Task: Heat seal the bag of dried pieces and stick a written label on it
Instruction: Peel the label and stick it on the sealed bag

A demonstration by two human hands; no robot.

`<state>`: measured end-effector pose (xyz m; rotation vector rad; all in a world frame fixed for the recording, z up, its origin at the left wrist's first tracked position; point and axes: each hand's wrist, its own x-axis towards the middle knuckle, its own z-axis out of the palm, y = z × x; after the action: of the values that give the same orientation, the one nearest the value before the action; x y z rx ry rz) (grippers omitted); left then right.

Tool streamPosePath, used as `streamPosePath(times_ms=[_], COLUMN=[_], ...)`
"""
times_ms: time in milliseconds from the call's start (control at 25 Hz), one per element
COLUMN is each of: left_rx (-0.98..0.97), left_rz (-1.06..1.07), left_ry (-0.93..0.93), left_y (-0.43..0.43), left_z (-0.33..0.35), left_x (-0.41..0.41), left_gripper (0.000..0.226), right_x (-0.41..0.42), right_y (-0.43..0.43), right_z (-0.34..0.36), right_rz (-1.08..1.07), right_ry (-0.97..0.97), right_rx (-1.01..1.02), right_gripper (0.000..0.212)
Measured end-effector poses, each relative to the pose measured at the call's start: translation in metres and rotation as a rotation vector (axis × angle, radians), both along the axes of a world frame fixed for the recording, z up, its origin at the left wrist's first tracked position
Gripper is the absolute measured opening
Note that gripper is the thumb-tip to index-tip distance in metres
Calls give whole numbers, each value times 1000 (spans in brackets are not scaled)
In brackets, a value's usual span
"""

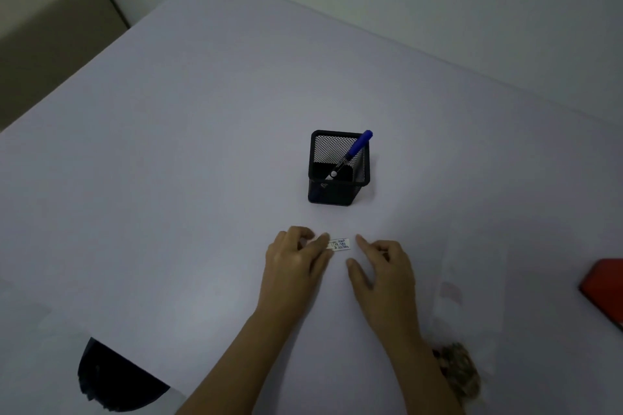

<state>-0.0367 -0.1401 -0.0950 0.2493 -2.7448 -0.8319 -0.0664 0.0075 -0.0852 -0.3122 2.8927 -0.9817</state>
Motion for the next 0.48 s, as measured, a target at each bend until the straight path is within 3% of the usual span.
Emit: streamPosePath(times_ms=[480], left_rx=[144], left_rz=[-9], left_ry=[-95], left_y=[0], left_z=[4], left_x=[-8], left_gripper=[20], right_x=[0], right_y=[-13], right_z=[8], right_rz=[-141], right_ry=[-118], right_rx=[-114], right_gripper=[29])
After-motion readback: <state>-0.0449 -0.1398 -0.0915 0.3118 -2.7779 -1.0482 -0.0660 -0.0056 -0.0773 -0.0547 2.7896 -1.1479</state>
